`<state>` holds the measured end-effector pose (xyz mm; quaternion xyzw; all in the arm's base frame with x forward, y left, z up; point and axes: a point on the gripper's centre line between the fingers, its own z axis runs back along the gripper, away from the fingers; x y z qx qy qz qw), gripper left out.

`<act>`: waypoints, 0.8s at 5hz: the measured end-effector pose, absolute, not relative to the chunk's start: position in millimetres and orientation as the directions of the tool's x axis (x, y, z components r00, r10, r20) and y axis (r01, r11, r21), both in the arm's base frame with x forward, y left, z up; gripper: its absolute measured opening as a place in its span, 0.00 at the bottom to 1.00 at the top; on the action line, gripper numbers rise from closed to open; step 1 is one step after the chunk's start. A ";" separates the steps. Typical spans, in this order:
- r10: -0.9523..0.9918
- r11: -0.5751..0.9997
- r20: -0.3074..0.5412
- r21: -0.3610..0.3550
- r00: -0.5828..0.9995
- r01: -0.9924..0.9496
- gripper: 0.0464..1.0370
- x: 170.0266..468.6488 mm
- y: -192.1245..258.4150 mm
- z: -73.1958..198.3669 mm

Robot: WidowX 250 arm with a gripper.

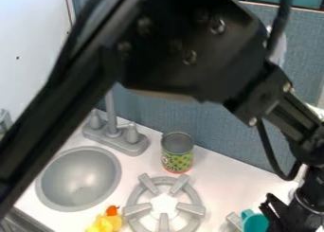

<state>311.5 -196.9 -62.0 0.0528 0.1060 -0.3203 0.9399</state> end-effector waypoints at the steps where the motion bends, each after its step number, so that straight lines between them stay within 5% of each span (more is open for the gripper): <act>1: -0.603 0.782 -0.226 0.023 0.765 0.623 0.05 315.8 -200.8 -66.7; 3: -0.599 0.786 -0.230 0.013 0.767 0.618 0.09 317.5 -204.0 -70.4; 4: -0.599 0.786 -0.250 -0.001 0.761 0.618 0.30 313.9 -203.3 -74.4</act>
